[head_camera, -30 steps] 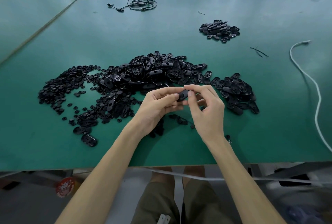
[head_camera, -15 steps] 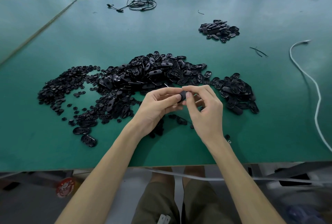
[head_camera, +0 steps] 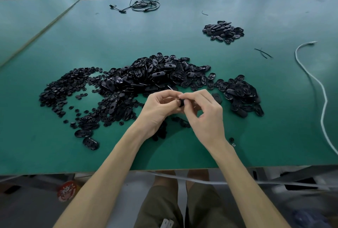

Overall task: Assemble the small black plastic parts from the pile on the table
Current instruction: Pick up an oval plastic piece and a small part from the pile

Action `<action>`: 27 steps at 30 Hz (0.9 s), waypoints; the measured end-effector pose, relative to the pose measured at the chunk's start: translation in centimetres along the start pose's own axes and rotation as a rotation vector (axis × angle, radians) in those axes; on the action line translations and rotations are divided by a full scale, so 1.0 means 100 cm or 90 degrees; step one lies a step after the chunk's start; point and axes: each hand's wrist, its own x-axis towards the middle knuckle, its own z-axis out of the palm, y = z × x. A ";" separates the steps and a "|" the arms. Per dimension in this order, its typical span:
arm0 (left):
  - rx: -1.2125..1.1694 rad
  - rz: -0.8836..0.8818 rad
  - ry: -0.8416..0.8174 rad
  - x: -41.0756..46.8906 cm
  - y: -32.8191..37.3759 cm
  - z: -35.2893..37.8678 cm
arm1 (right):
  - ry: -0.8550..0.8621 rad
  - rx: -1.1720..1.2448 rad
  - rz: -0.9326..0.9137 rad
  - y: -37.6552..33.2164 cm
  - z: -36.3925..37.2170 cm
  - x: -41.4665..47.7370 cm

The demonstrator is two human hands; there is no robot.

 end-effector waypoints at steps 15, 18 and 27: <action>-0.039 0.023 -0.017 -0.001 0.002 -0.002 | 0.010 -0.012 0.000 0.001 -0.001 0.001; -0.042 0.017 -0.018 -0.001 0.002 -0.003 | 0.013 -0.001 0.015 0.001 -0.001 0.002; -0.135 0.010 -0.024 0.001 0.004 -0.001 | 0.217 0.009 0.152 0.000 -0.005 0.004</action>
